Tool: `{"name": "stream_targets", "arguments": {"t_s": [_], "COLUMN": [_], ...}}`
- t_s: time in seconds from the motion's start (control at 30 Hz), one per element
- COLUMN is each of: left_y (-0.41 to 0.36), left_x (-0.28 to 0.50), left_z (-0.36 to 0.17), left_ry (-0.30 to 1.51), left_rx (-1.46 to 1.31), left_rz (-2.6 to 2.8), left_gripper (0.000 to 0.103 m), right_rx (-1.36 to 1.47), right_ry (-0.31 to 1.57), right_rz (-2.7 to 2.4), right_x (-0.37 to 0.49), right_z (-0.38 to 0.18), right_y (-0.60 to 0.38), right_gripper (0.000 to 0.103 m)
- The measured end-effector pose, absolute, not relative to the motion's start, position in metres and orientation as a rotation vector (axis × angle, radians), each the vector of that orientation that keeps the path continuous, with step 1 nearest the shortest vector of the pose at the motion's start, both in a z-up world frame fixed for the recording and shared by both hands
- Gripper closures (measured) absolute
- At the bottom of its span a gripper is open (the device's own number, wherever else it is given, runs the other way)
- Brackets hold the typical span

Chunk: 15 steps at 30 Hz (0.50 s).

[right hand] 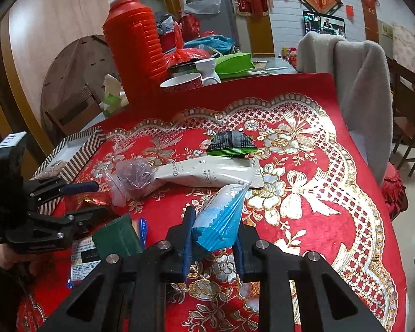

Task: Organize snacks
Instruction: 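Grasp the red packet with the left gripper, carry both packets into the tray and release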

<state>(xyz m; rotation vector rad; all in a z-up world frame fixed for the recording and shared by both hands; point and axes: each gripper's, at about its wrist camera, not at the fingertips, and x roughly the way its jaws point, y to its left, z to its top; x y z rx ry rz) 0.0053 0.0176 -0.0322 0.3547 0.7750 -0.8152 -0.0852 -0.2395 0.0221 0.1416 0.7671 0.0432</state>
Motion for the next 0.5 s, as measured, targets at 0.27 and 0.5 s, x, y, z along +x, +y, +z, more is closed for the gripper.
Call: {"name": "stream_targets", "arguments": {"t_s": [0.27, 0.5], "left_y": [0.024, 0.049], "left_x": [0.003, 0.004], "left_z": [-0.021, 0.012], "left_ry": [0.747, 0.666], "left_rx": [0.331, 0.214], "left_rz": [-0.814, -0.822], "left_gripper": [0.051, 0.051], "right_rx": [0.170, 0.191], "right_ry": [0.751, 0.698], "right_rz": [0.039, 0.043], "right_x": [-0.087, -0.091], "right_z": [0.023, 0.029], "right_y": [-0.245, -0.248], "right_gripper": [0.080, 0.080]}}
